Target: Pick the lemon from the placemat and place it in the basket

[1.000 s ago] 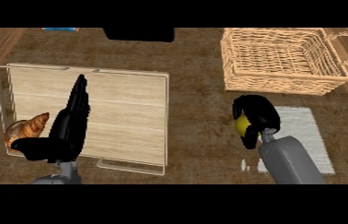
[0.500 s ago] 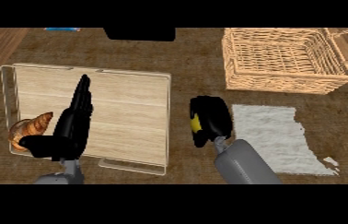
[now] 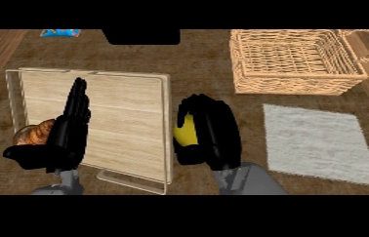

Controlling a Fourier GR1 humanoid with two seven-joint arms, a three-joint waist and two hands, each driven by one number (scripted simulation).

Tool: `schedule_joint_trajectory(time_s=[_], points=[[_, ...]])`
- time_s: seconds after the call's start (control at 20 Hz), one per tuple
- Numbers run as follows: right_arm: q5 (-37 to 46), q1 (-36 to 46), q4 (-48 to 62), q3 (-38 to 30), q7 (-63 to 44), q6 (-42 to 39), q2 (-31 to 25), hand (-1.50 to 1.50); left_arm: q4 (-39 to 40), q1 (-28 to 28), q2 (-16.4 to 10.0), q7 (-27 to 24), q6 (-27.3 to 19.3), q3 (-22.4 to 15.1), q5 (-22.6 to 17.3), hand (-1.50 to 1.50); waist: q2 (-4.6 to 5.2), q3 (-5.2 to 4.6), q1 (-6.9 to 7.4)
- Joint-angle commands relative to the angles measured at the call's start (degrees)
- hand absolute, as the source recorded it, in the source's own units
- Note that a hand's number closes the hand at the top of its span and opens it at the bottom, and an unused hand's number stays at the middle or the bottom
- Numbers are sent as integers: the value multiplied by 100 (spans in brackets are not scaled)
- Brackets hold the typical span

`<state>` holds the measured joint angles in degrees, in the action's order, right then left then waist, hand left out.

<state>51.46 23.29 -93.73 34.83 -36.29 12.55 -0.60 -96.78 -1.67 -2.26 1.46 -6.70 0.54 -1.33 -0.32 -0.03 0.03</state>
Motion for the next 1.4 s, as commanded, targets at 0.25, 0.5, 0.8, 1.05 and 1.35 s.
schedule_joint_trajectory(time_s=[0.25,0.5,0.8,1.05,1.35], points=[[-184,-145,-2163,-706,-1095,-1117,-221,150,86,162,-38,-160,79,-65,120,0,21,2,-27],[206,-14,-2277,-965,-1766,-1851,-282,150,341,80,35,-331,102,-90,130,0,23,1,-28],[-25,322,-1613,-2063,-977,-2142,-1014,150,-22,-63,-251,139,281,194,-148,0,36,3,1],[-551,-70,-1580,-2933,-151,-1933,-1279,150,-152,-36,-101,245,59,19,96,0,32,5,-6],[-664,340,-564,-3539,443,-1787,-1392,150,-155,321,85,-123,3,-135,221,0,33,4,26]])
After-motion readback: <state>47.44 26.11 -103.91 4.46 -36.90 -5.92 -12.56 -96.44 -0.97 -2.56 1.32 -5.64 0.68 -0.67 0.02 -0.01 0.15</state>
